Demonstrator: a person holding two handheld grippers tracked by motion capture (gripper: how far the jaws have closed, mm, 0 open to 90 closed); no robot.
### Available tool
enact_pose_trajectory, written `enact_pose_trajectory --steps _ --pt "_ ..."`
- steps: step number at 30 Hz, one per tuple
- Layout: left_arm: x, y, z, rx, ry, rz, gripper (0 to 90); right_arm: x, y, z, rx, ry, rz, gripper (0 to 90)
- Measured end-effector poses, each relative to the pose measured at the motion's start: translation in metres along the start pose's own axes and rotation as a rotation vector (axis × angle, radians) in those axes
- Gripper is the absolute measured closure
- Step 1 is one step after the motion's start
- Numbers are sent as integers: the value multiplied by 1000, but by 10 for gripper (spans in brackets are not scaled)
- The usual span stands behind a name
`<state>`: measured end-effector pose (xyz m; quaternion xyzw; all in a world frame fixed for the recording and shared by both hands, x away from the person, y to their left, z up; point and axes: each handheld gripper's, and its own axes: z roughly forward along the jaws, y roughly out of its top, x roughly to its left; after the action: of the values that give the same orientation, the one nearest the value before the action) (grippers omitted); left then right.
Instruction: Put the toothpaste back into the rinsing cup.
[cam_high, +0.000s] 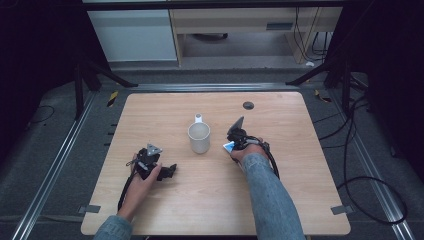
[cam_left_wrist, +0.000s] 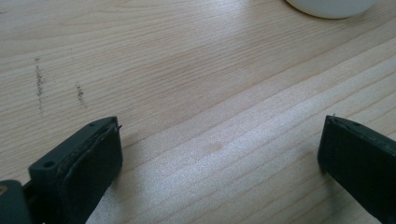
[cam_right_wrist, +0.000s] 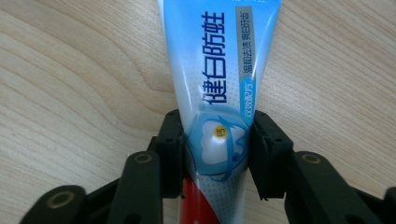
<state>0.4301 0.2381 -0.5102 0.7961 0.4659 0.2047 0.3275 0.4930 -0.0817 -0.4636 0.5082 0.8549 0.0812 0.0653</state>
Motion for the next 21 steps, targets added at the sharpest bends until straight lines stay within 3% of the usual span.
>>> enact_pose_trajectory --steps 13,21 --pt "0 0 0 0 -1 0 0 -3 -5 -11 -38 27 -32 723" --pt "0 0 1 -2 -1 -2 0 -9 -14 -36 -133 63 -42 736"
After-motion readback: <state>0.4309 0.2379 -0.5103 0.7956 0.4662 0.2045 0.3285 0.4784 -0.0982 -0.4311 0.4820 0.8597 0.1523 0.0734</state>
